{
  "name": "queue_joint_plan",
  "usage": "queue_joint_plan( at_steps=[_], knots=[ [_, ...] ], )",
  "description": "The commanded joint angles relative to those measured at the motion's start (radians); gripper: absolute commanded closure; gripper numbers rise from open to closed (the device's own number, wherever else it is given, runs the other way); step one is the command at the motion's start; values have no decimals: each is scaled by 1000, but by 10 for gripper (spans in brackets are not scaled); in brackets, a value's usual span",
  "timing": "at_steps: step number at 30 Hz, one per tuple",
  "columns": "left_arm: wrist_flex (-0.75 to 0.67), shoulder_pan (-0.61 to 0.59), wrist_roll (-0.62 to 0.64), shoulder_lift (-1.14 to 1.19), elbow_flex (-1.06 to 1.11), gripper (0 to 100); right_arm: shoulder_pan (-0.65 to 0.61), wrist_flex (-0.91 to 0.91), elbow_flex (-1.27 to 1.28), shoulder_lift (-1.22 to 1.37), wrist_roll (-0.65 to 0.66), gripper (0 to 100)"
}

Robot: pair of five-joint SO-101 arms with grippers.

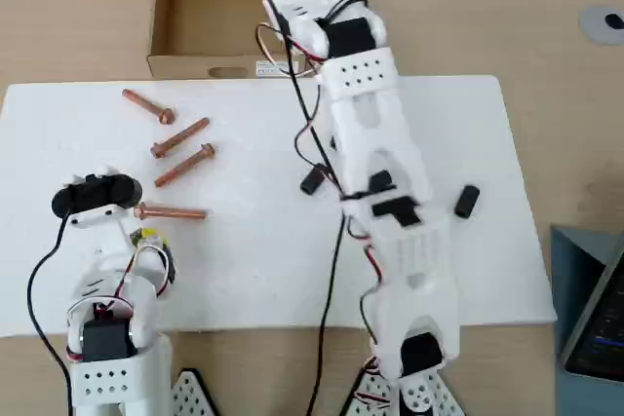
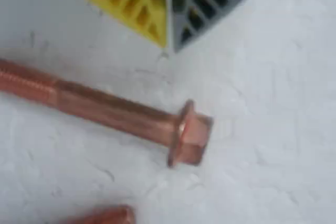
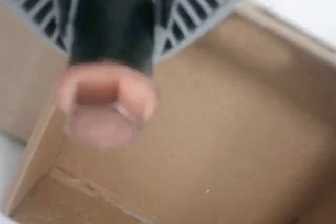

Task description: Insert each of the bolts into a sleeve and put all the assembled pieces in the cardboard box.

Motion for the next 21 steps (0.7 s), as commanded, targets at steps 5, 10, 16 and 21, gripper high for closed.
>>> queue_joint_plan(
  at_steps=[5,10,16,21],
  knots=[
    [0,-9,-9,-10,-6,998,-27,-21,-358,245,146,987],
    [2,-9,-9,-10,-6,998,-47,-21,-421,320,203,978],
    [2,-9,-9,-10,-6,998,-59,35,-421,331,206,850],
    [2,-9,-9,-10,-6,998,-54,41,-426,331,204,850]
  ],
)
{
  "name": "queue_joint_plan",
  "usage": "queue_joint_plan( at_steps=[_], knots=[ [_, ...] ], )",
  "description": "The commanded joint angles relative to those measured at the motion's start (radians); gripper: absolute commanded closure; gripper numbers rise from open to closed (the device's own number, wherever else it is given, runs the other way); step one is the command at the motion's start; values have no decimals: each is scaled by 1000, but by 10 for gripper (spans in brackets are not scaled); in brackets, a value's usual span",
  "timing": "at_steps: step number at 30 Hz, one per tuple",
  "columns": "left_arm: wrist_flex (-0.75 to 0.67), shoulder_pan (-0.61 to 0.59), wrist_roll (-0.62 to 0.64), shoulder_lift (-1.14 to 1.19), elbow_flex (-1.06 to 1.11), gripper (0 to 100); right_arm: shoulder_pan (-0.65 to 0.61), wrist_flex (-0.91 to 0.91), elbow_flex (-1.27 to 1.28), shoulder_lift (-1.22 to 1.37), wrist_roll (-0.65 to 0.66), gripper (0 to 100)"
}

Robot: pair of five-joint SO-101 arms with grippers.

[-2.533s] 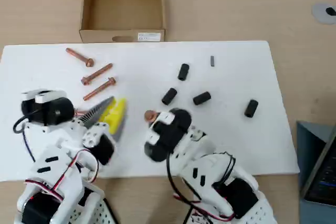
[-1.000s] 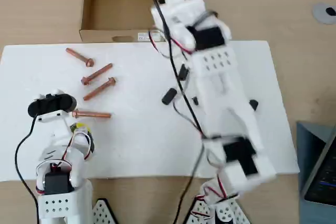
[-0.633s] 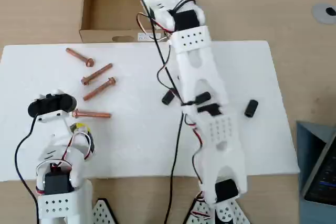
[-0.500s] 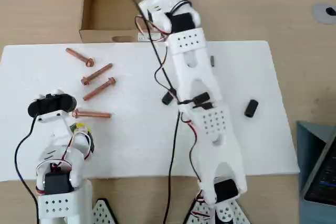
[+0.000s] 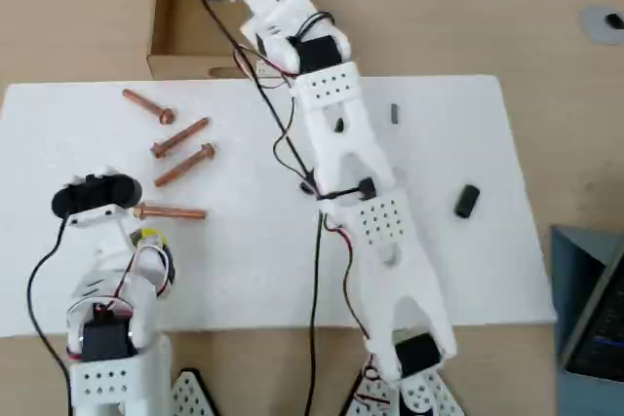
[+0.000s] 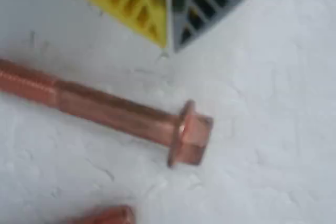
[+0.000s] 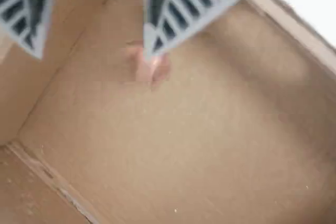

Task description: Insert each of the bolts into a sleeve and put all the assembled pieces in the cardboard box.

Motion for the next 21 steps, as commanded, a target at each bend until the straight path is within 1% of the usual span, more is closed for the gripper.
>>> queue_joint_plan(
  at_steps=[1,8,16,19,21],
  knots=[
    [2,-9,-9,-10,-6,998,-2,5,-58,-19,3,850],
    [2,-9,-9,-10,-6,998,-2,20,-85,-25,2,850],
    [2,-9,-9,-10,-6,998,-4,299,-318,-24,2,850],
    [2,-9,-9,-10,-6,998,2,376,-321,-51,2,851],
    [2,-8,-9,-10,-6,998,7,425,-320,-99,0,877]
  ],
)
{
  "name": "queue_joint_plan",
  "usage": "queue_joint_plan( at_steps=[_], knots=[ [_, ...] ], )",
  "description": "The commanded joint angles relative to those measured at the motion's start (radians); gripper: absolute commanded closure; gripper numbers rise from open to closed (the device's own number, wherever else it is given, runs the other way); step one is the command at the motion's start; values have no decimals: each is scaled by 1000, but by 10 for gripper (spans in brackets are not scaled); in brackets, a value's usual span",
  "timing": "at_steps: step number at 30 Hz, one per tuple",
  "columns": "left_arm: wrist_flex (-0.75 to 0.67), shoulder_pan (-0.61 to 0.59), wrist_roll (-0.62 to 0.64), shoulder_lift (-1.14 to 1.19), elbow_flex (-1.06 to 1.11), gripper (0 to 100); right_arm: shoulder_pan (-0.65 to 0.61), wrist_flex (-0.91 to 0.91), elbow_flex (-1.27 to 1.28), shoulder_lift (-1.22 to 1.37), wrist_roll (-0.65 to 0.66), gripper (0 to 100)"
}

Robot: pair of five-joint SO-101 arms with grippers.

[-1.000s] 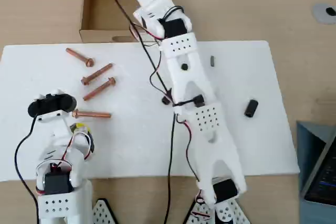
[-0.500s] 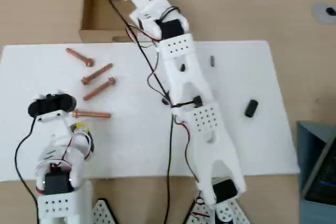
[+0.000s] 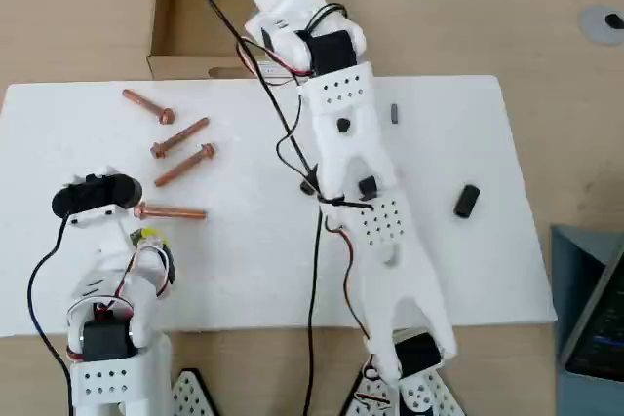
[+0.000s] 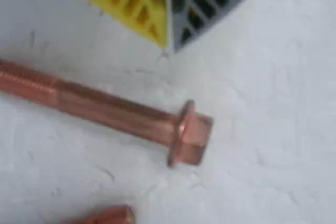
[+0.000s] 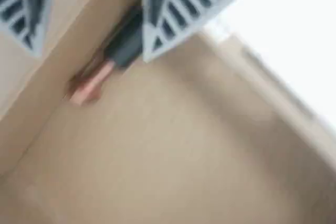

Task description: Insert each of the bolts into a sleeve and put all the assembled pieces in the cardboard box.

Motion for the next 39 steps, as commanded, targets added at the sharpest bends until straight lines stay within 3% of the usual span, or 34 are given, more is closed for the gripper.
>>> queue_joint_plan(
  at_steps=[1,5,10,15,21,31,39],
  knots=[
    [2,-8,-9,-10,-6,998,7,69,-45,-113,-2,898],
    [2,-8,-9,-10,-6,998,10,141,-47,-171,-2,990],
    [2,-8,-9,-10,-6,998,10,290,-47,-245,-3,987],
    [2,-8,-9,-10,-6,998,10,457,-47,-315,-95,987],
    [2,-8,-9,-10,-6,998,41,466,-35,-384,-189,989],
    [2,-9,-8,-10,-6,998,99,466,460,-650,-328,988],
    [2,-9,-8,-10,-6,998,108,466,794,-739,-525,985]
  ],
)
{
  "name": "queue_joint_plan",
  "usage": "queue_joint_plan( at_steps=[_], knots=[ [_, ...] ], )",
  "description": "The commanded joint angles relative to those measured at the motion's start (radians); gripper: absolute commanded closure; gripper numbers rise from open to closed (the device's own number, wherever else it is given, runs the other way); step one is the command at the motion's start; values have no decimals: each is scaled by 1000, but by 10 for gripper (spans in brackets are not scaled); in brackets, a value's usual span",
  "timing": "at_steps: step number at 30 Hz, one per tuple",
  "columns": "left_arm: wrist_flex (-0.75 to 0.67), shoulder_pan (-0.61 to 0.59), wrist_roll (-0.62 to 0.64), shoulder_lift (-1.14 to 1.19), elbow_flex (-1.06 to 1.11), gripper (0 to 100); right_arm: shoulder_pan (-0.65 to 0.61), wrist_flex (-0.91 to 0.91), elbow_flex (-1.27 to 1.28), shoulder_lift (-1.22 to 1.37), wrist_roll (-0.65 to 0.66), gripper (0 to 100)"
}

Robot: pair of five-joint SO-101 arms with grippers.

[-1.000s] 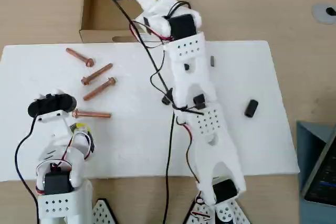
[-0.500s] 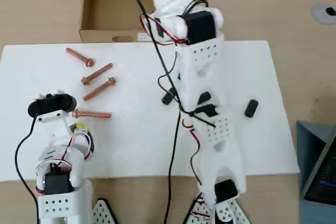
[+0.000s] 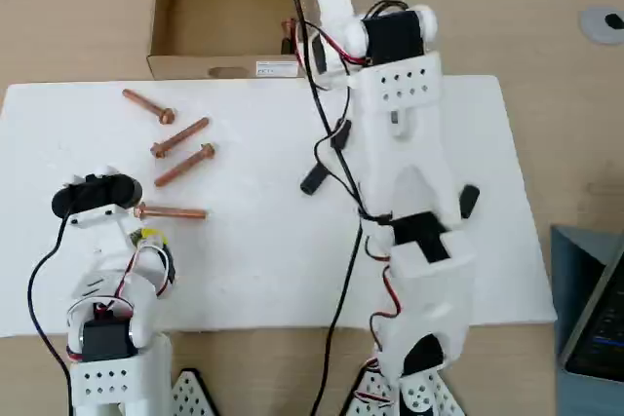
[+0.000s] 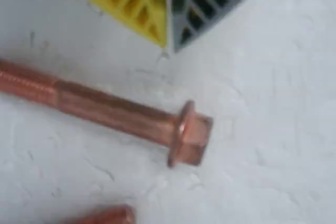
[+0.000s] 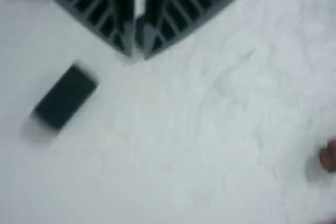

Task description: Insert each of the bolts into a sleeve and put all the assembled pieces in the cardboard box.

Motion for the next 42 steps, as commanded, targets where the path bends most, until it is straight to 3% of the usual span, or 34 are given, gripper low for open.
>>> queue_joint_plan(
  at_steps=[1,6,13,42],
  knots=[
    [2,-9,-8,-10,-6,998,38,21,97,-68,-83,985],
    [2,-9,-8,-10,-6,998,65,14,202,-25,-143,983],
    [2,-9,-8,-10,-6,998,90,14,200,107,-206,857],
    [2,-9,-6,-10,-6,998,85,-15,-285,656,-210,856]
  ],
)
